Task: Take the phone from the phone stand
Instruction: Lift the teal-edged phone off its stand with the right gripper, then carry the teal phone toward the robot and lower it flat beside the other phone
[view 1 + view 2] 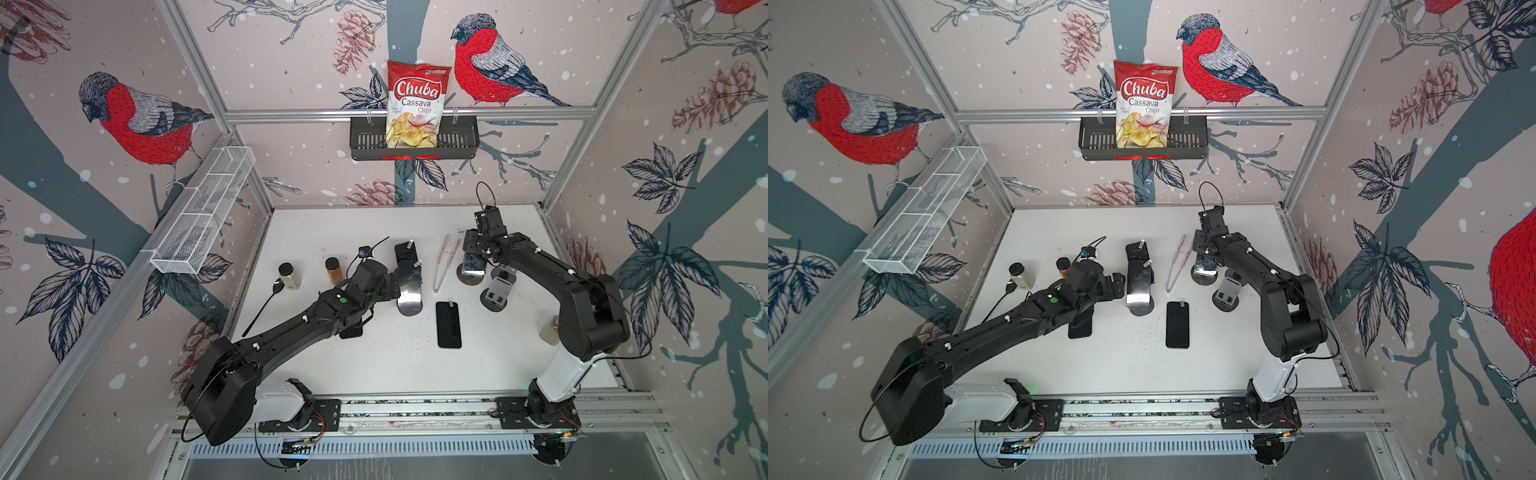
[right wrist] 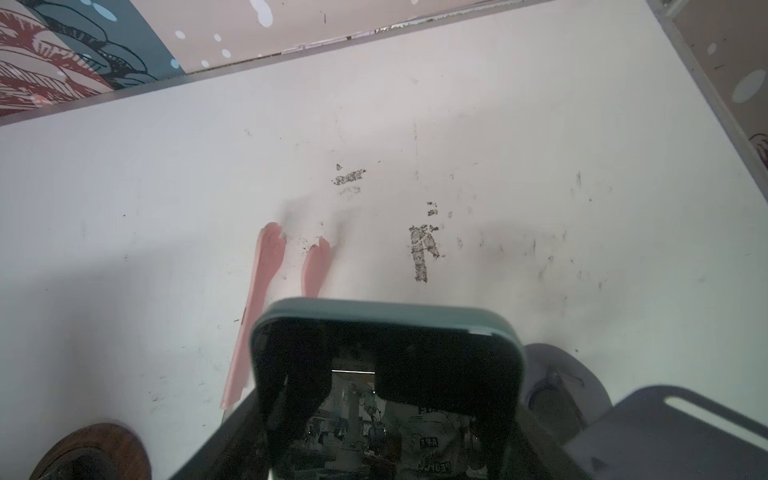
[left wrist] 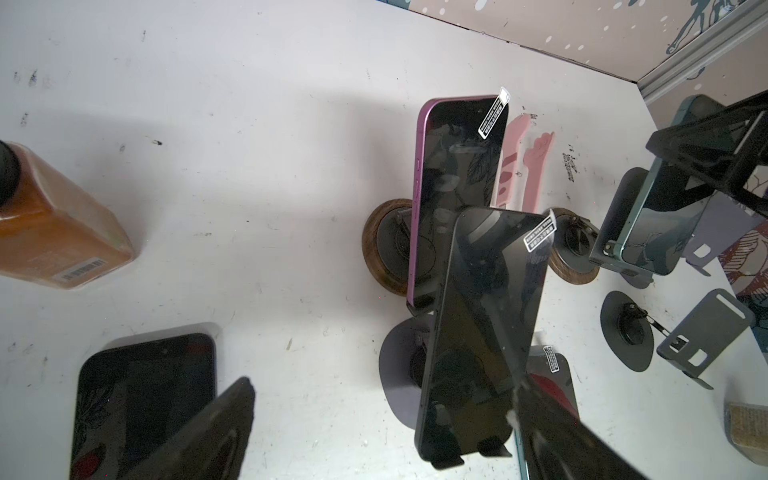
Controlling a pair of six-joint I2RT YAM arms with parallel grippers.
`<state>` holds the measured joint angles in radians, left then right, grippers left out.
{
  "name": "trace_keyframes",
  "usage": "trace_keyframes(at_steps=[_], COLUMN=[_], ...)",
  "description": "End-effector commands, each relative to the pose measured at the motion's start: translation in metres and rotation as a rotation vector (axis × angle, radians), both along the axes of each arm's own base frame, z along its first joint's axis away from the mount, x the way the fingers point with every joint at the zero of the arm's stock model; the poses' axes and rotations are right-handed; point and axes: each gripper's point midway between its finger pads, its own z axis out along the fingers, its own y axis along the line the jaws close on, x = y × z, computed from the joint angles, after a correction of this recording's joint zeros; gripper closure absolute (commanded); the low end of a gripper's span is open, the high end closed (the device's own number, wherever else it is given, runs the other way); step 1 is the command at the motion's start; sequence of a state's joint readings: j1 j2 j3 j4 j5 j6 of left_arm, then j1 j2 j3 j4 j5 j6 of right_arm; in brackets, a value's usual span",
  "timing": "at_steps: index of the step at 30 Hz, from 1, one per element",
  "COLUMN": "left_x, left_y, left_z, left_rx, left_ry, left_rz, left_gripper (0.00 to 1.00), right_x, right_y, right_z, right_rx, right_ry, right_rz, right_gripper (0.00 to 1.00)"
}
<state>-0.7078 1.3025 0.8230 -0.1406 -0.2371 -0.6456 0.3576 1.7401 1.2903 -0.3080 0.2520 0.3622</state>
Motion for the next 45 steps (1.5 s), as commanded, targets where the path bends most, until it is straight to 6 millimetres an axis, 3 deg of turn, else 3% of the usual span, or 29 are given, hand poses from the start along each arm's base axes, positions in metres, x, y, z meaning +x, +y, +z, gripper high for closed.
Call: trace_keyframes(at_steps=[1, 11, 21, 25, 31, 39, 45], left_x=[0.004, 0.002, 0.002, 0.001, 0.000, -0.004, -0.006], left_y=[-0.003, -0.002, -0.005, -0.008, -0.009, -0.008, -0.010], left_z=[0.007, 0.009, 0.015, 0.016, 0.025, 0.026, 0.023], left_rx=[-0.013, -0.028, -0.052, -0.074, -0.103, -0.126, -0.136], left_ry=[-0.031, -0.044, -0.062, -0.066, -0.094, -0.098, -0.090], left_rz=[-0.015, -0.018, -0.037, -0.048, -0.051, -0.059, -0.069], left_gripper=[0.04, 0.04, 0.04, 0.04, 0.04, 0.04, 0.04], right_x=[0.001, -0.026, -0.086, -0.113, -0.145, -0.173, -0.186], right_y=[0.000, 0.027, 0.045, 0.047, 0.044, 0.045, 0.031], right_z=[0.015, 0.044, 0.046, 0.035, 0.003, -0.028, -0.056], right_rx=[-0.018, 0.012, 0.071, 0.101, 0.087, 0.068, 0.024], right_ry=[-0.041, -0.067, -0.034, -0.008, 0.073, 0.157, 0.225], right_rz=[0.010, 0.112, 0.207, 0.237, 0.237, 0.247, 0.206], right_gripper=[0.45, 0.45, 0.45, 0.45, 0.44, 0.44, 0.44])
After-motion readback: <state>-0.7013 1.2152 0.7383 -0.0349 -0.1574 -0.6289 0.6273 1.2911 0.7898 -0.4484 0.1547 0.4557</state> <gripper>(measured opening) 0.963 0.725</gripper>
